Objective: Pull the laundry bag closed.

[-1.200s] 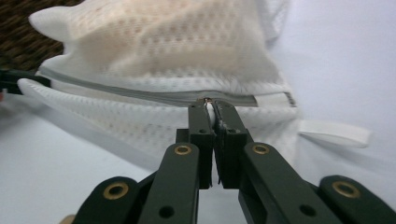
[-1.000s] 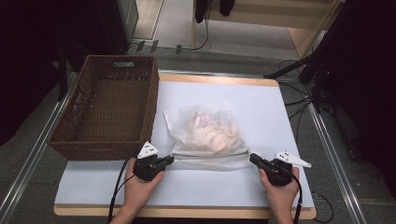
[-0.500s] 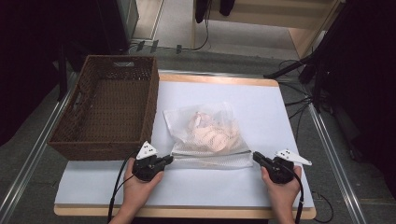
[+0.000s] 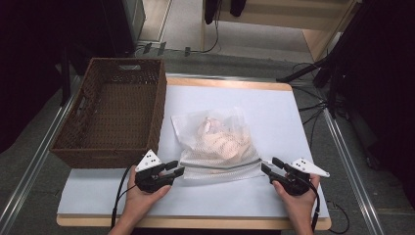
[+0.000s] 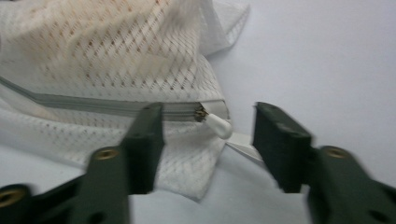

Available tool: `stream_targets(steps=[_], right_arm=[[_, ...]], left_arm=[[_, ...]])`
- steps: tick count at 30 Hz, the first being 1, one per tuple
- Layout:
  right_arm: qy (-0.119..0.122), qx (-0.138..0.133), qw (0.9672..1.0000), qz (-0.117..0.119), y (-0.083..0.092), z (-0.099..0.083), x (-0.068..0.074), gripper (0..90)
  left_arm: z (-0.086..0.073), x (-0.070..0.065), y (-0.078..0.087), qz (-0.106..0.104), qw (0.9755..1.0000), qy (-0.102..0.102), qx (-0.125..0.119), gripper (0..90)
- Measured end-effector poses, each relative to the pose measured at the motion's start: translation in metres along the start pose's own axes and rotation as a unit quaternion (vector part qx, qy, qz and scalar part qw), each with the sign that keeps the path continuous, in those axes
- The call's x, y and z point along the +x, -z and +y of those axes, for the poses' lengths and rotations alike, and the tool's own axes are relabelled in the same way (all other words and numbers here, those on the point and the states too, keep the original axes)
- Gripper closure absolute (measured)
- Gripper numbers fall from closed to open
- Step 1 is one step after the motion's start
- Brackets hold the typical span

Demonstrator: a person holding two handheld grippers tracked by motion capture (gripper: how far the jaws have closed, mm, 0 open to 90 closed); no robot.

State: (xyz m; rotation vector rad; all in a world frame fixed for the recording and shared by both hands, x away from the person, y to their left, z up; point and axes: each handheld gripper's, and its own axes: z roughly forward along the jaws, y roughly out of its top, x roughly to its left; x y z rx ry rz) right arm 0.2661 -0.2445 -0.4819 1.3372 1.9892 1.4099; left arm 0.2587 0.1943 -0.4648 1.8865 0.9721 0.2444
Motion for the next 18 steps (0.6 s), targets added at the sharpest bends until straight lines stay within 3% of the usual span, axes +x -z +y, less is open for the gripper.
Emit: stream_targets(steps=[2, 5, 6, 7, 14, 18], right_arm=[[0.010, 0.011, 0.9997, -0.021, -0.001, 0.000, 0.003, 10.7], [0.018, 0.022, 0.9981, -0.054, 0.000, 0.001, 0.006, 6.7], [0.014, 0.020, 0.9986, -0.048, 0.002, 0.002, 0.005, 2.0], [0.010, 0.016, 0.9993, -0.033, 0.004, 0.002, 0.003, 0.0], [-0.010, 0.000, 0.9993, -0.035, 0.015, 0.000, -0.008, 0.0], [-0.008, 0.002, 0.9995, -0.032, 0.013, 0.000, -0.007, 0.0]], left_arm=[[-0.001, 0.001, 0.004, 0.009, 1.0000, -0.003, -0.004, 34.8], [-0.002, 0.002, 0.009, -0.002, 0.9998, -0.012, -0.014, 14.2], [-0.002, 0.002, 0.009, -0.020, 0.9995, -0.017, -0.016, 4.4], [-0.002, 0.001, 0.010, -0.025, 0.9994, -0.017, -0.019, 0.0], [-0.003, 0.002, 0.010, -0.028, 0.9993, -0.016, -0.019, 0.0], [-0.003, -0.001, 0.007, -0.019, 0.9995, -0.023, -0.008, 0.0]])
